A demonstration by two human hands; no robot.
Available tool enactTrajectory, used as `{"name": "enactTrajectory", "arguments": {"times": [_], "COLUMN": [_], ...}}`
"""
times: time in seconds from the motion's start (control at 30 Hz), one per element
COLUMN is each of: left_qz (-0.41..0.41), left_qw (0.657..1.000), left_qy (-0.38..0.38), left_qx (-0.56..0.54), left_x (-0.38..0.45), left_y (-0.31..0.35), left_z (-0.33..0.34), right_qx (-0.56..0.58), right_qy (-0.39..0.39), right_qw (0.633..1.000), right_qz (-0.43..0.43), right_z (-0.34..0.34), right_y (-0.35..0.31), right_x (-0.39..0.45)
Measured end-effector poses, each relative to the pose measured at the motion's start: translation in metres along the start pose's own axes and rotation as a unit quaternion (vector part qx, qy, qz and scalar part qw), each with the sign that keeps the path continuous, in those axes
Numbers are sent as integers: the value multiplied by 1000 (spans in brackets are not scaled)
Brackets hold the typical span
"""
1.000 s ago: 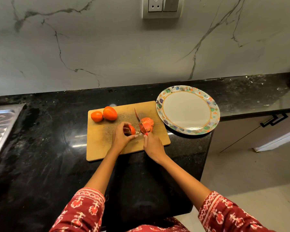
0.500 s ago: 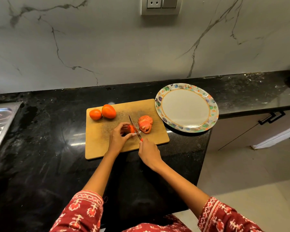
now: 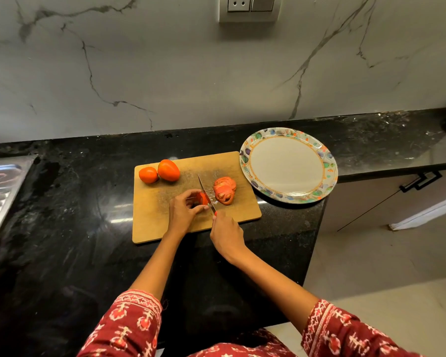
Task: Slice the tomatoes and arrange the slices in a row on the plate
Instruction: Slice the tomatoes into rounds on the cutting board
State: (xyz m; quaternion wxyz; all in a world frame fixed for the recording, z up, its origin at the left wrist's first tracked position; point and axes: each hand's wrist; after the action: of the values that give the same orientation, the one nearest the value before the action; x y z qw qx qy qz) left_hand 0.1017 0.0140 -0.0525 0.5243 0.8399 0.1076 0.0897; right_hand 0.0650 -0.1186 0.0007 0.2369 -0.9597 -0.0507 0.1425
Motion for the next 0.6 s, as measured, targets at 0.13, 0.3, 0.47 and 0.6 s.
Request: {"name": "enactTrajectory", "arguments": {"times": [0.13,0.3,0.47,0.6], "left_qz": [-9,-8,-21,-25], "left_qw": [1000,999,999,999], "left_qy": [13,29,25,31], "left_qx": [-21,-16,-36,-32], "left_x": [-5,-5,-6,-6], "left_y": [3,7,8,8], "left_z": [2,1,4,5], "right_qx": [-3,-4,-42,-38], "right_qy": [2,10,12,9], "right_qw": [1000,1000,999,999], "right_qz": [0,-6,-11,-11], "right_z": [1,2,8,9], "right_y": [1,-10,1,1], "right_x": [-4,6,2,2]}}
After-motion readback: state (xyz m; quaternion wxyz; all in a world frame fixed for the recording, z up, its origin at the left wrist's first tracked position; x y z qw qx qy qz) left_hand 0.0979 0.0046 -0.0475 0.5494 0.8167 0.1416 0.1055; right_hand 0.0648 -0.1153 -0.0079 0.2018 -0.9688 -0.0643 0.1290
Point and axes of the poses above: each hand's wrist, its own x-axis towards the middle knuckle, its own z-axis out of the palm, y = z × x, and after that the axes turned 2 degrees about y, right-handed
